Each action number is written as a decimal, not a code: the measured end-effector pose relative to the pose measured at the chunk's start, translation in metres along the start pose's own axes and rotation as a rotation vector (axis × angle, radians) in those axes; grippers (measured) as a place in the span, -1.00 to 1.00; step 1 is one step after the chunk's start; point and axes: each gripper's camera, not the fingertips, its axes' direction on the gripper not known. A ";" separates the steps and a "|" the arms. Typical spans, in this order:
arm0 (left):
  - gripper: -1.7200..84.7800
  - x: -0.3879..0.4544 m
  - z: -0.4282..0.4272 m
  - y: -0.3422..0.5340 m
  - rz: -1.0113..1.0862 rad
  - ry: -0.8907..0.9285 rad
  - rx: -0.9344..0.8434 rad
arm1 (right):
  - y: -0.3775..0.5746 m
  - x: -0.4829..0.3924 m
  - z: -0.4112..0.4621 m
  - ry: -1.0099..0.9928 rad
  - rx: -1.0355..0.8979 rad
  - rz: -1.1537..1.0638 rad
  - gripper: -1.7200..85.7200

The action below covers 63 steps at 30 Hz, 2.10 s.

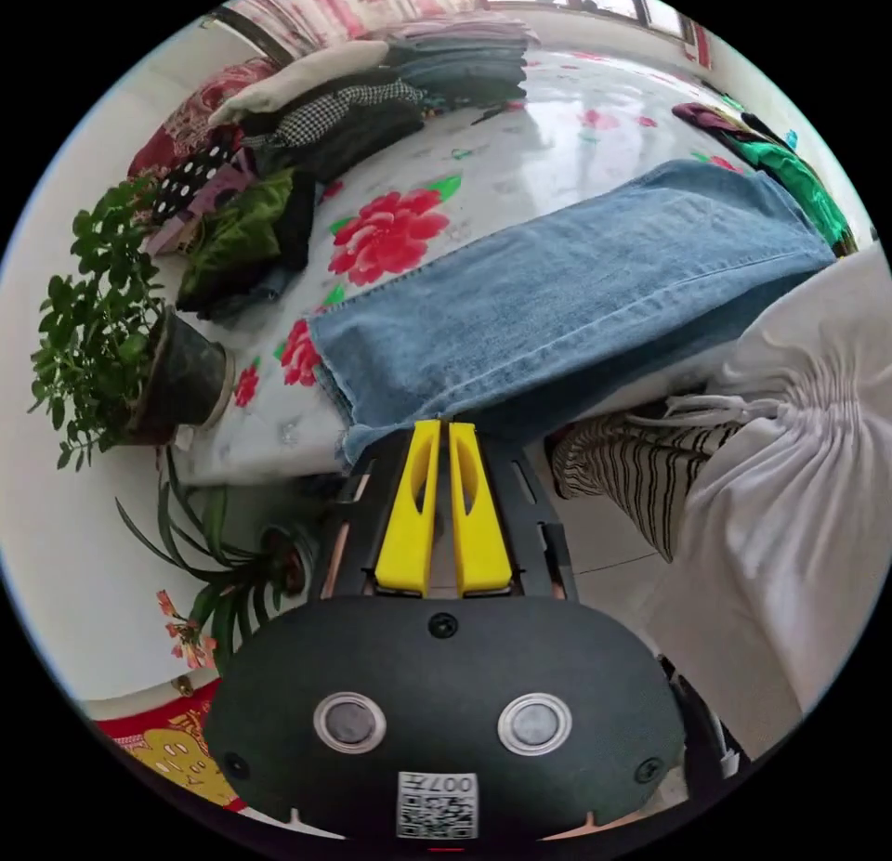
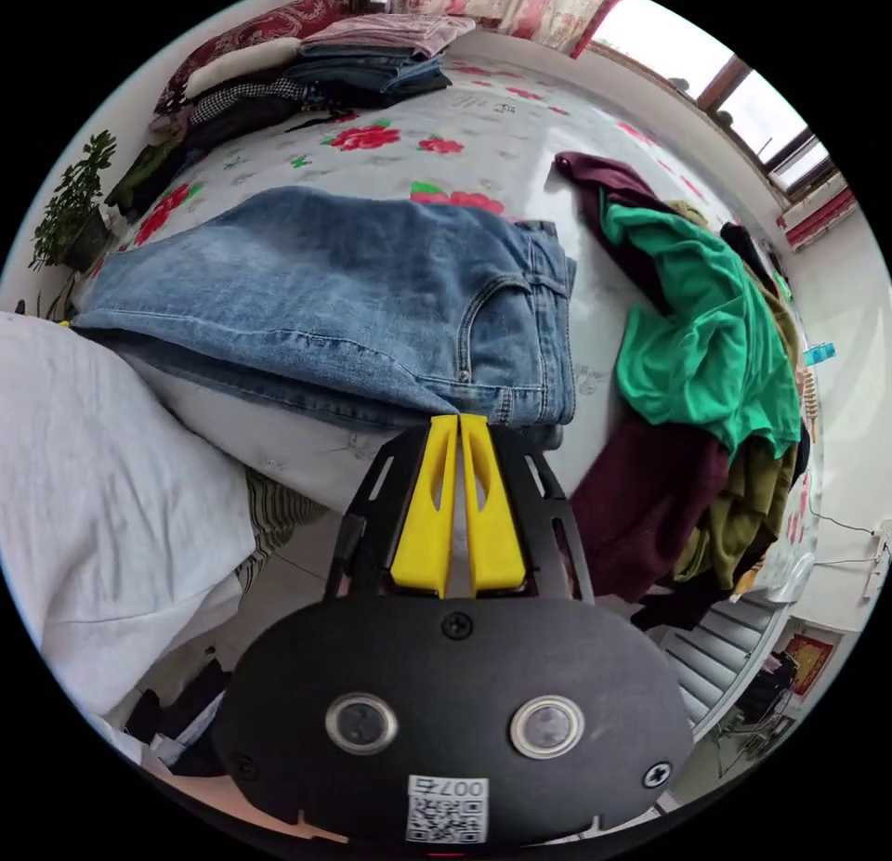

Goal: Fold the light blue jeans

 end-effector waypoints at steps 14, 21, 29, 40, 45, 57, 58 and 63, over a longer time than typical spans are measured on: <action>-0.72 -0.142 0.030 0.148 -0.848 0.588 0.246 | 0.101 0.120 -0.019 -0.222 0.262 0.479 -0.83; -0.74 -0.171 0.084 0.169 -1.099 0.763 0.170 | 0.061 0.110 0.040 -0.299 0.133 0.584 -0.81; -0.97 -0.186 0.049 0.206 -1.036 0.741 0.317 | -0.114 -0.046 -0.067 0.025 0.252 0.085 -0.88; -0.98 -0.195 0.023 0.261 -1.002 0.802 0.459 | -0.455 -0.276 0.010 -0.316 0.071 -0.467 -0.90; -0.98 -0.195 0.009 0.272 -0.901 0.718 0.464 | -0.522 -0.352 0.071 -0.384 -0.226 -0.638 -0.94; -0.98 -0.196 0.061 0.282 -1.009 0.723 0.233 | -0.598 -0.452 0.037 -0.313 -0.277 -0.875 -0.89; -0.98 -0.196 0.061 0.282 -1.006 0.723 0.231 | -0.616 -0.454 0.034 -0.322 -0.239 -0.840 -0.88; -0.98 -0.196 0.062 0.286 -1.016 0.739 0.244 | -0.659 -0.480 0.079 -0.310 -0.390 -0.853 -0.89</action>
